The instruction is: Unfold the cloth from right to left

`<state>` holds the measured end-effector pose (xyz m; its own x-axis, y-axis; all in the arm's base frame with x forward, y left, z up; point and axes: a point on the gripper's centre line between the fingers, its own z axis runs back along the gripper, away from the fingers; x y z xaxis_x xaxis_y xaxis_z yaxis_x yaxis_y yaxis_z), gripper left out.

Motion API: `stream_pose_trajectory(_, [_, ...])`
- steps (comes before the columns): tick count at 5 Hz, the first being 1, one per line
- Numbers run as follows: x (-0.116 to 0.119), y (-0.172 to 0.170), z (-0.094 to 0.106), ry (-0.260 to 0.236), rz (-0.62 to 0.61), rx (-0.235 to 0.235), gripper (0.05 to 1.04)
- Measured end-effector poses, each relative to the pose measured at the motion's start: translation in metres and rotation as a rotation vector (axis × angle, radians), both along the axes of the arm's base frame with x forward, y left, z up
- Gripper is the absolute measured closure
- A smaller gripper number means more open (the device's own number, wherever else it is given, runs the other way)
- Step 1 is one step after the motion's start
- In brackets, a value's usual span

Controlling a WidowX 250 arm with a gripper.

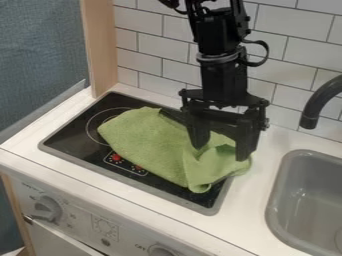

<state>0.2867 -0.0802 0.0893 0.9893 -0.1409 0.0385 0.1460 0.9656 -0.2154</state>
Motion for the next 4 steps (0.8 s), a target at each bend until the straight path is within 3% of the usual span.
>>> stream_pose_trajectory(2, [0.012, 0.017, 0.021, -0.102, 0.414, 0.051, 0.085])
stream_pose_trajectory(3, [0.014, 0.027, 0.021, -0.086, 0.644, 0.083, 0.085])
stream_pose_trajectory(4, [0.024, 0.036, 0.021, -0.109, 0.829, 0.088, 0.085])
